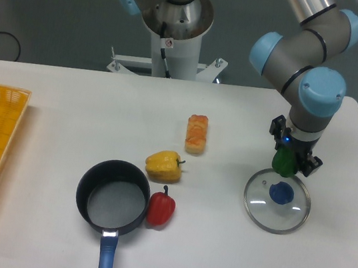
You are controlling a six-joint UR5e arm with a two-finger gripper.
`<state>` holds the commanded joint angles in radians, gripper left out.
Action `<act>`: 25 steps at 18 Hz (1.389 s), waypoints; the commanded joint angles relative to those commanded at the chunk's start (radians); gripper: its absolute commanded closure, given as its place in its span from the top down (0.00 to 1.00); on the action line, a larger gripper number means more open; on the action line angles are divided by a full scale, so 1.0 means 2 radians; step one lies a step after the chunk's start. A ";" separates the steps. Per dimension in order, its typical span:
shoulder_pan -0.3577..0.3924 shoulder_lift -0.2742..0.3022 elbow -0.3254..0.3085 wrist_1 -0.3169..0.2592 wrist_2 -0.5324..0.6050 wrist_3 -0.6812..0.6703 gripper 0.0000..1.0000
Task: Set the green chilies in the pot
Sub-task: 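Lift the held green pepper up off the glass lid area, then carry the green pepper over the yellow pepper toward the saucepan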
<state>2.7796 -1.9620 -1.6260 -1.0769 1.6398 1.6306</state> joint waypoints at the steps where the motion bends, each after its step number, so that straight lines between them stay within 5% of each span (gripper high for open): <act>1: 0.000 0.000 -0.001 -0.001 0.000 0.000 0.64; 7: -0.001 0.005 -0.003 -0.002 -0.010 -0.003 0.64; 17: -0.024 0.055 -0.012 -0.080 -0.041 -0.061 0.64; 25: -0.074 0.080 -0.018 -0.112 -0.071 -0.105 0.64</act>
<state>2.6309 -1.8024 -1.6613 -1.3008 1.4974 1.4207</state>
